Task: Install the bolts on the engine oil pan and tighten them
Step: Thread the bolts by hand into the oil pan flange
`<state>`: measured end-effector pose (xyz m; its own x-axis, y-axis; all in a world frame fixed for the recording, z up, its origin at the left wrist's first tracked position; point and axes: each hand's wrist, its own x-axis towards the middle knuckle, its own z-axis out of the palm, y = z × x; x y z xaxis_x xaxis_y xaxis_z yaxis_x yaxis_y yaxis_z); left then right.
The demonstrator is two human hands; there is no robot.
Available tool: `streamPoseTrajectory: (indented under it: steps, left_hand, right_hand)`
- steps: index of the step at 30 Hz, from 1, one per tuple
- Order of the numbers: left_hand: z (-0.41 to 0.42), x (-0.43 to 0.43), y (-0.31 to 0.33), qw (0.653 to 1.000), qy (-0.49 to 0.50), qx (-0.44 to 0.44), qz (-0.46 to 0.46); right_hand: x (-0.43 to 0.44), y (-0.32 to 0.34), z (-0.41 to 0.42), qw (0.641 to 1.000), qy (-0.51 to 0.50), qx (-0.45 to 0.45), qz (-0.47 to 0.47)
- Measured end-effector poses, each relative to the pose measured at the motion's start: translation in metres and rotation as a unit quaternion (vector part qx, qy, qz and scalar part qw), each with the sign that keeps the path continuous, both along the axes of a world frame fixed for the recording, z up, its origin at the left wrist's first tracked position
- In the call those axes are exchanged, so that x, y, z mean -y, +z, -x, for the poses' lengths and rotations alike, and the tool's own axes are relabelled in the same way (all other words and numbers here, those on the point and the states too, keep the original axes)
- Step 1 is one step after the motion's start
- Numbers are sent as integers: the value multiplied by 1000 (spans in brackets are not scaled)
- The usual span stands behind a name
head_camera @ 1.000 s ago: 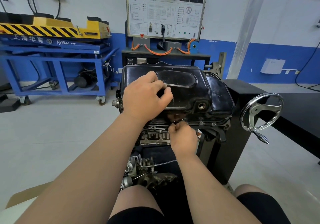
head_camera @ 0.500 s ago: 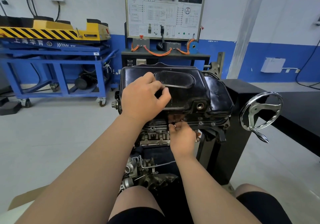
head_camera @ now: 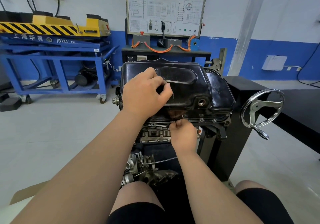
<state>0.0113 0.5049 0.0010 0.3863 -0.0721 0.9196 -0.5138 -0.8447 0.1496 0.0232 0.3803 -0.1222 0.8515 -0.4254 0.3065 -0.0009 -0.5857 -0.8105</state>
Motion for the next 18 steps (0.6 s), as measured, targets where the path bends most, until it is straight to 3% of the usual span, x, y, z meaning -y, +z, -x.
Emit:
streamPoseTrajectory:
  steps: [8, 18]
  left_hand:
    - [2, 0, 1, 1000, -1, 1, 6]
    - [1, 0, 0, 1000, -2, 1, 6]
  right_hand:
    - [5, 3, -1, 995, -12, -49, 85]
    - [2, 5, 1, 997, -37, -32, 60]
